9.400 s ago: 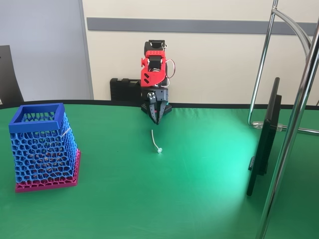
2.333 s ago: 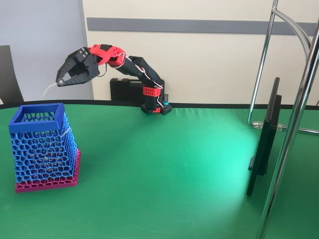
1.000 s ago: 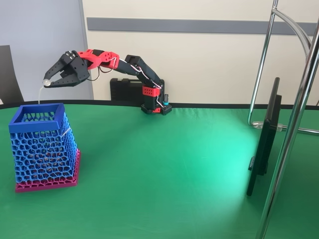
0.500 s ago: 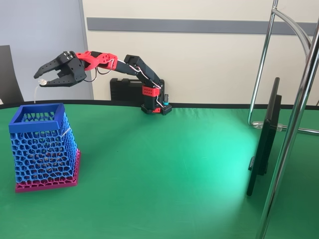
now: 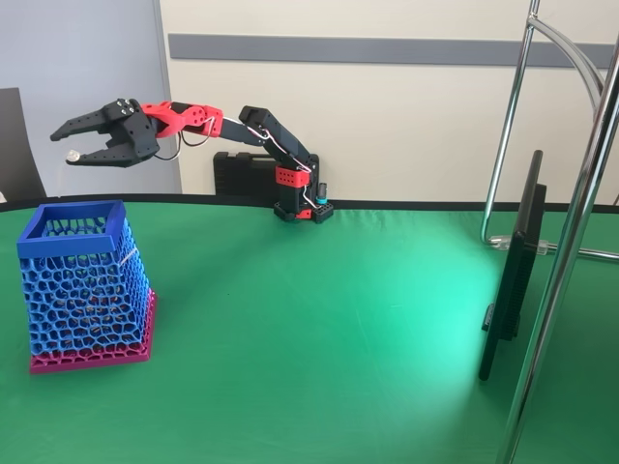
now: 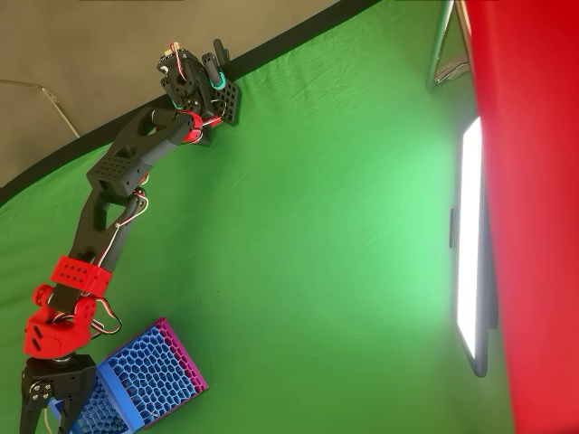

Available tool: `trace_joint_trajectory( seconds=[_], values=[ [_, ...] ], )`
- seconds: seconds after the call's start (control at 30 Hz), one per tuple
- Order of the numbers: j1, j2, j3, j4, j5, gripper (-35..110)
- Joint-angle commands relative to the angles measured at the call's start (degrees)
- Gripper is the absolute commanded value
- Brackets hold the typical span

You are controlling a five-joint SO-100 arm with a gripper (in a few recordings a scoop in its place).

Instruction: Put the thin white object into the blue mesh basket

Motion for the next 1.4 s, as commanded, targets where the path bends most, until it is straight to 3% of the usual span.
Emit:
trace_joint_trajectory(
  seconds=[0.0,0.9,1.13,1.37],
  values=[
    [0.1,2.0,0.3,-2.0,-0.8,21],
    [-0.3,-7.6,-1.7,-4.7,-4.7,22],
    [-0.4,-4.8,-0.4,-4.3,-4.1,30],
    [0.1,4.1,4.4,-2.1,-1.2,29]
  ],
)
